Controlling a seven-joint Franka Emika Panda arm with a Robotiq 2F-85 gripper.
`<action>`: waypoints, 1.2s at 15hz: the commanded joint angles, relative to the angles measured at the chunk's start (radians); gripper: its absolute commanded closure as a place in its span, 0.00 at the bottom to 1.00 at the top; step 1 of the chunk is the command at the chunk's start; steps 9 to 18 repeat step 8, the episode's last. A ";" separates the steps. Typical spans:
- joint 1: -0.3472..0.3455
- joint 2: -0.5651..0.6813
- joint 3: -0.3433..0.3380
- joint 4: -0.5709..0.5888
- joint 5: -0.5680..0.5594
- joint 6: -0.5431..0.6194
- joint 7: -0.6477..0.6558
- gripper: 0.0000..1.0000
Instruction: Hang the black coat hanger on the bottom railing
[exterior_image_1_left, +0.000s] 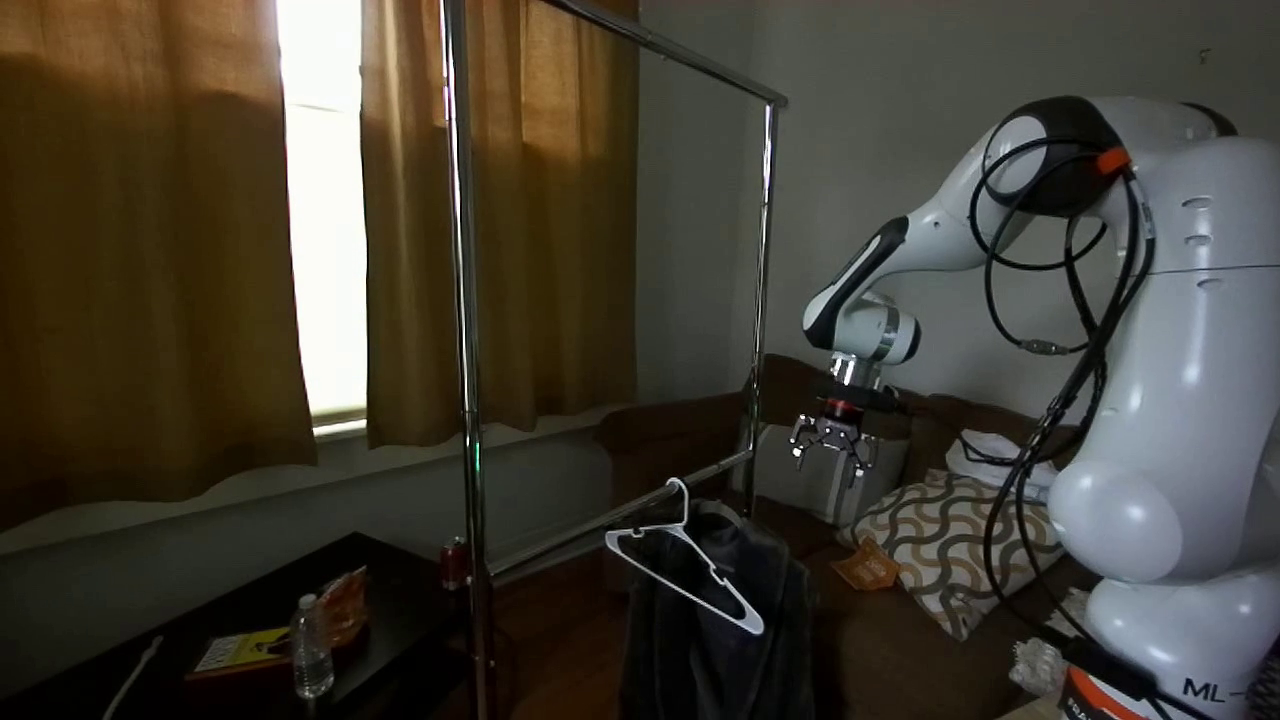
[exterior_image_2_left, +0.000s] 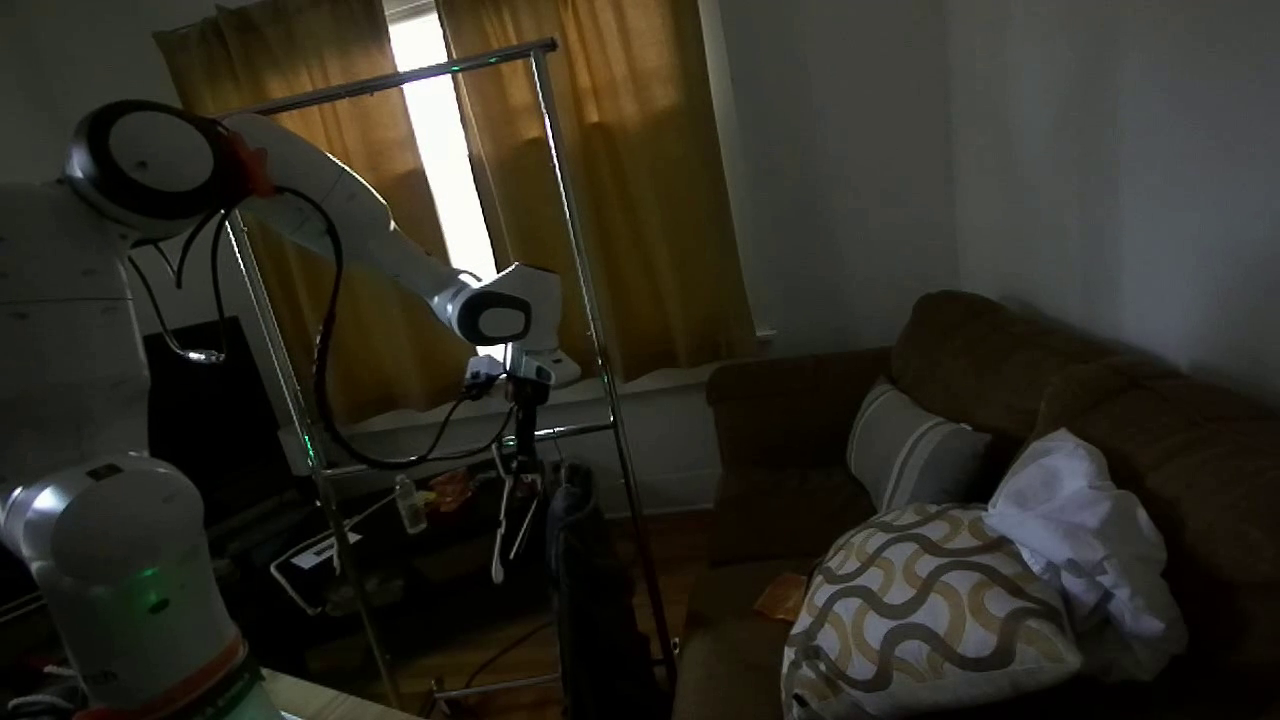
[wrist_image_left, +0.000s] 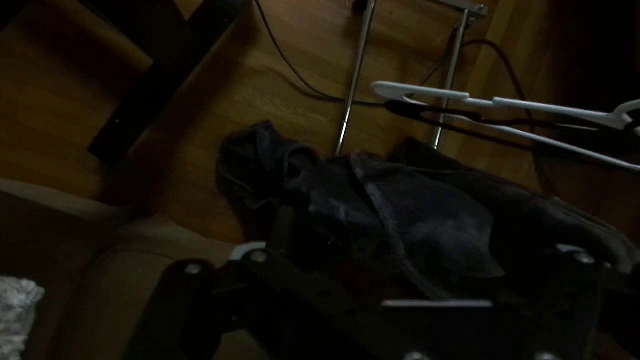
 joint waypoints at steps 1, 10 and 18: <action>-0.012 -0.068 0.012 -0.075 0.012 0.123 -0.174 0.00; -0.013 -0.057 0.011 -0.050 0.008 0.129 -0.203 0.00; -0.013 -0.057 0.011 -0.050 0.008 0.129 -0.203 0.00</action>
